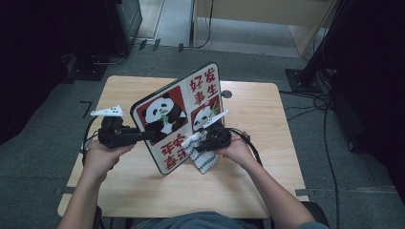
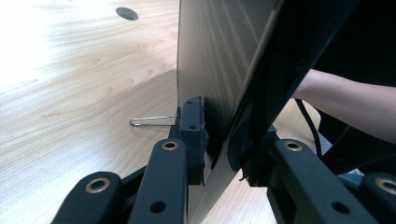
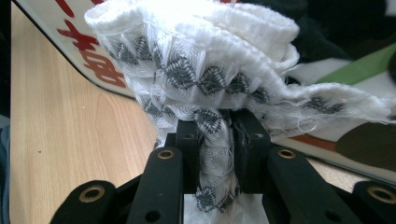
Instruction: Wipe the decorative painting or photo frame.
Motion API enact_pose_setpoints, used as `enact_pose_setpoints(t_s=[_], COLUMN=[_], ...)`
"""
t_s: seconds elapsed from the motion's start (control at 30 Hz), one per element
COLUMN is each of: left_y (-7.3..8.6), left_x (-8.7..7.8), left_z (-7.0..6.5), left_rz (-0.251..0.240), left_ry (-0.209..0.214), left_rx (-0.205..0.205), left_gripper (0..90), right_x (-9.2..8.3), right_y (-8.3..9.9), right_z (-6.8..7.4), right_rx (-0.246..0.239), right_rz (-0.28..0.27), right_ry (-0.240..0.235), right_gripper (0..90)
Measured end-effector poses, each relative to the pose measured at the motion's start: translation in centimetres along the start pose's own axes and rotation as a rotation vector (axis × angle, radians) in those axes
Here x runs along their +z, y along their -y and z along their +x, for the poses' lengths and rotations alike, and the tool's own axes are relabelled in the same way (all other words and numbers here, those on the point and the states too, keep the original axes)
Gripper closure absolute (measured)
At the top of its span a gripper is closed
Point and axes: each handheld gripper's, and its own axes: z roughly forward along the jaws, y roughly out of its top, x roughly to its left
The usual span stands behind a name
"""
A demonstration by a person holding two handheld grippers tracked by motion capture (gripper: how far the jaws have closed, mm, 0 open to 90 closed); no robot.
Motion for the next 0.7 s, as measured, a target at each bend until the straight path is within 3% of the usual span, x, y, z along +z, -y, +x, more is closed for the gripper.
enact_pose_setpoints(t_s=[0.7], left_y=[-0.06], left_x=[-0.04], left_z=[-0.19], left_rz=[0.003], left_ry=[-0.026], left_rx=[-0.008], left_gripper=[75.7], right_x=[-0.4], right_y=[-0.43], right_z=[0.1], right_rx=[-0.003], right_rz=[0.011], right_ry=[0.008], right_gripper=[75.4])
